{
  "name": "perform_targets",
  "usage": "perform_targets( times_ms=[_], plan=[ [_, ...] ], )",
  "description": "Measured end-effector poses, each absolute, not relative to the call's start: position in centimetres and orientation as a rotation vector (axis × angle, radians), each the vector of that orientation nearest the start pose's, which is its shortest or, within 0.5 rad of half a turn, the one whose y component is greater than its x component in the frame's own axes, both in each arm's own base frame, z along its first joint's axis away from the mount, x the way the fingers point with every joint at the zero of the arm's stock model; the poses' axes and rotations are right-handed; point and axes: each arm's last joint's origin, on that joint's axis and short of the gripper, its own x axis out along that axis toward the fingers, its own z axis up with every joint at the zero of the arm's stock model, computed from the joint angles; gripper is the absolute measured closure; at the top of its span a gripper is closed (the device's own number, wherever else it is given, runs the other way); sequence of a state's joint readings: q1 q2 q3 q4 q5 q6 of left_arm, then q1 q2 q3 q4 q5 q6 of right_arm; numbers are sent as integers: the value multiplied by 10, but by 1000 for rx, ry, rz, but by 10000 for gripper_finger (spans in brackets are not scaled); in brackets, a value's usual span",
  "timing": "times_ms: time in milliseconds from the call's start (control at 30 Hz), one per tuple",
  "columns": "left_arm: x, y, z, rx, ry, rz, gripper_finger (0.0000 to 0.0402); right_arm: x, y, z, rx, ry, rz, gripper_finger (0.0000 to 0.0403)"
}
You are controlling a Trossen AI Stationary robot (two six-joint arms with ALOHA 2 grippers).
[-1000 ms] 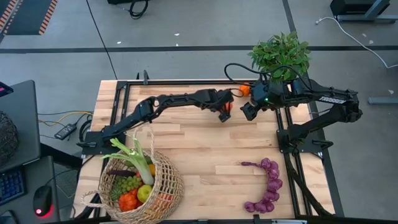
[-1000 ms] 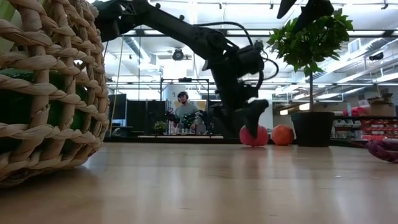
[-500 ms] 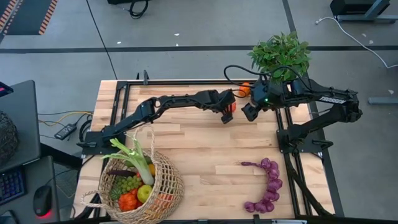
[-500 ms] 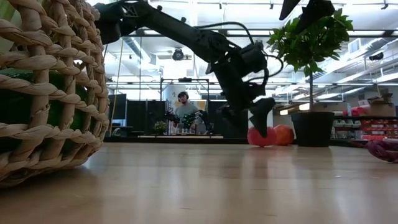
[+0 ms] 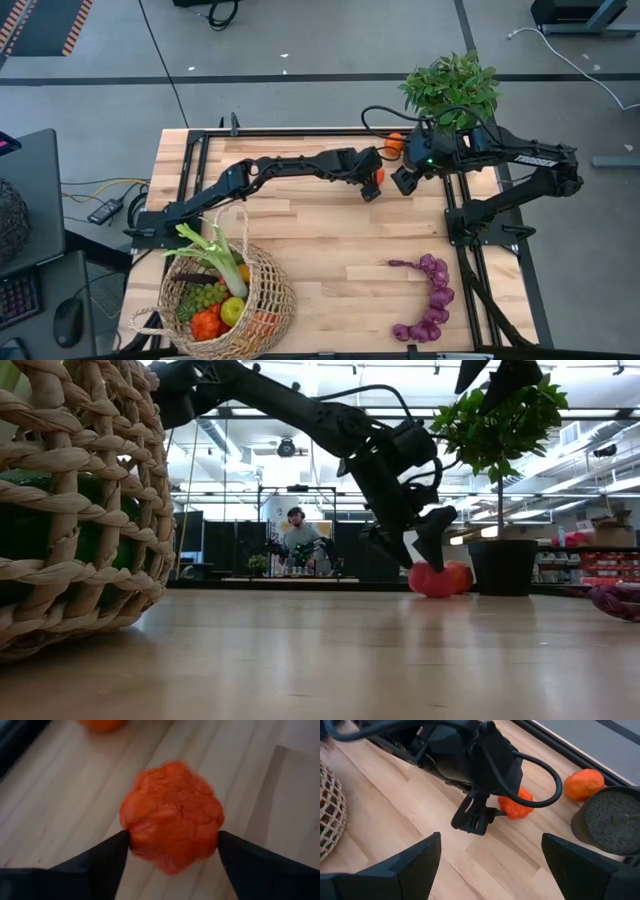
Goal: Build produce basket
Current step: Put the pumpkin into the basket
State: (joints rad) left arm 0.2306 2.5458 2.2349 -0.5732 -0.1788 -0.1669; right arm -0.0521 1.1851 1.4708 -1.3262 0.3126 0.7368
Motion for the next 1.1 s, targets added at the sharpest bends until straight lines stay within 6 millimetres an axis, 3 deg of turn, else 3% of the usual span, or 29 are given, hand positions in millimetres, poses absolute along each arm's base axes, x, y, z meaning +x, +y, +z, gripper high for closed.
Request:
perform_targets(
  times_ms=[233, 400, 667, 1100],
  plan=[
    [534, 131, 157, -213, 865, 475, 188, 183, -19, 394, 525, 846, -695, 54],
    [532, 128, 167, -228, 863, 478, 192, 180, -19, 396, 515, 835, -709, 54],
    [517, 110, 205, -195, 921, 445, 191, 175, -20, 399, 473, 799, -748, 54],
    [456, 64, 326, -183, 917, 390, 188, 175, -22, 406, 477, 679, -796, 54]
  ],
)
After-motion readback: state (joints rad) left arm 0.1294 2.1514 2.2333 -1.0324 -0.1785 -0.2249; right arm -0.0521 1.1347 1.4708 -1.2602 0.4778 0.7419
